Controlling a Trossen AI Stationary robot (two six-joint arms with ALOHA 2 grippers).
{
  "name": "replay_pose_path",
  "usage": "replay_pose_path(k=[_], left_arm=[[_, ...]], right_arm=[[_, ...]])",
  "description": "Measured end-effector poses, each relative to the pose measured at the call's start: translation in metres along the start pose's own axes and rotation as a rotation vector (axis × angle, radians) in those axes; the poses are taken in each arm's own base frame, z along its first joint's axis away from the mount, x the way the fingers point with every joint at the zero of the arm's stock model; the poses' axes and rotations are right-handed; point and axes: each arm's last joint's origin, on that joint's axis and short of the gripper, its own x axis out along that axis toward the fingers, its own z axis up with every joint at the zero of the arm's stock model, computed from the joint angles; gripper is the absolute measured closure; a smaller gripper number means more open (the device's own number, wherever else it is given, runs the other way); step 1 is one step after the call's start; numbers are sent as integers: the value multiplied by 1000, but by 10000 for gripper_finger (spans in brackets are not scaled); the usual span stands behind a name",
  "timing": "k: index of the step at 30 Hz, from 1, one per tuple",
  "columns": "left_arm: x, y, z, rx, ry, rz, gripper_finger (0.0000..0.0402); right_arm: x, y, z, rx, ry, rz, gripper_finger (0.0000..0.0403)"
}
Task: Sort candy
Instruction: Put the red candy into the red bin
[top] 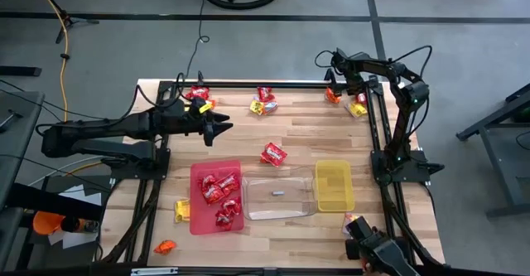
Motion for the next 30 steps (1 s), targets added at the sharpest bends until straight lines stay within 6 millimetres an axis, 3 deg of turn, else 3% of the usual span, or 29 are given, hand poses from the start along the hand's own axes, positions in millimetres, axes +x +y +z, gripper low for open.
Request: replay_pose_path(k=[3,7,12,16,22,30], left_arm=[[-5,-3,5,13,-45,-26,204],[-14,-7,14,110,-111,-42,204],[-17,-6,17,223,-157,33,204],[-17,-6,17,255,-152,34,204],[-17,-7,17,243,-139,0,204],[-17,-12,16,28,-137,-62,204]], right_arm=[[-33,-3,-5,-26,-98,62,398],[-95,-11,-24,-67,-283,219,401],[-168,-8,-65,-170,-505,571,402],[-208,8,-101,-229,-596,785,402],[-238,61,-159,-432,-634,978,402],[-241,154,-237,-775,-659,1161,403]])
